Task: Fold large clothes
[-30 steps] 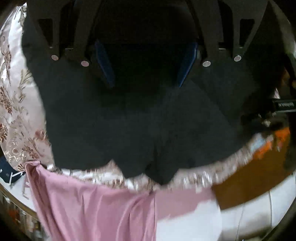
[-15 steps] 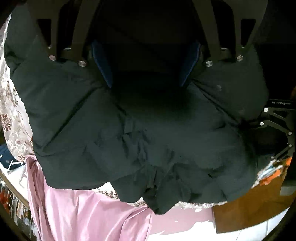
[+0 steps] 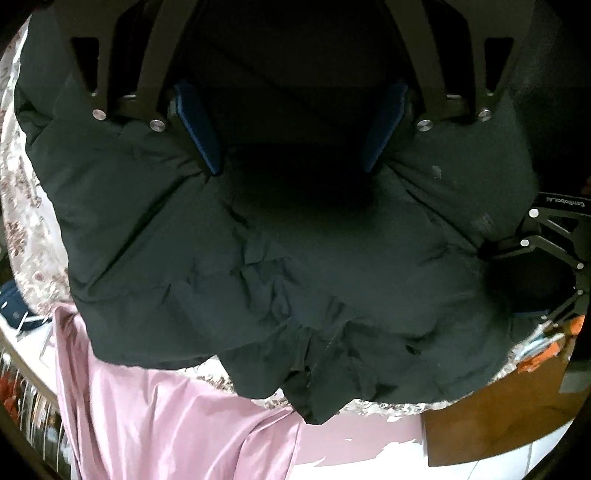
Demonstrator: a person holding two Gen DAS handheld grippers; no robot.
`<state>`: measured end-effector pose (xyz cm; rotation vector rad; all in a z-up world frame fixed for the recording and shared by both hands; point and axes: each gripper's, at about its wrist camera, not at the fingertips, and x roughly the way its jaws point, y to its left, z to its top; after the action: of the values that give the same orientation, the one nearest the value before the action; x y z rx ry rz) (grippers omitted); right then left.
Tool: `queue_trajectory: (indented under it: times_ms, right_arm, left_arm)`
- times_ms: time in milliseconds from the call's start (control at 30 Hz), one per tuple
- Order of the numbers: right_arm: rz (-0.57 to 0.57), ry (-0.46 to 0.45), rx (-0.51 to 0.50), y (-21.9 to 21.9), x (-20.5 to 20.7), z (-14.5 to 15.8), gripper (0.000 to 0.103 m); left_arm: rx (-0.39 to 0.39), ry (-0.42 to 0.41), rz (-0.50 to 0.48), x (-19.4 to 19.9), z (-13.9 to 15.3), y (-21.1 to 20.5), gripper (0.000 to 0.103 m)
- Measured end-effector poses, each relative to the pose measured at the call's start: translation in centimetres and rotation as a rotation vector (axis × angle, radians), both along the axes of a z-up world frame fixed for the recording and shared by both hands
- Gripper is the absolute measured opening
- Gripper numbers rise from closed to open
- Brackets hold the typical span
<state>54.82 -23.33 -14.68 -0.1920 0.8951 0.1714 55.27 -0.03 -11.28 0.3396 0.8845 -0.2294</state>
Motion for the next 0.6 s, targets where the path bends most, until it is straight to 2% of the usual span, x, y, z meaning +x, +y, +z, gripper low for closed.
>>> queue_trajectory:
  times_ms: [133,400,600]
  right_arm:
    - [-0.014,0.04,0.096,-1.9,-2.3,2.4,0.078]
    - [-0.047,-0.02,0.183,-5.8,-10.3,12.0,0.083]
    - [-0.059,-0.017,0.227,-7.3,-11.4,18.6,0.086]
  left_arm:
    - [-0.008,0.017,0.024,-3.4,4.1,1.2,0.1]
    - [-0.121,-0.008,0.062,-10.2,14.7,2.6,0.101]
    - [-0.188,-0.036,0.102,-9.7,20.4,3.4,0.101]
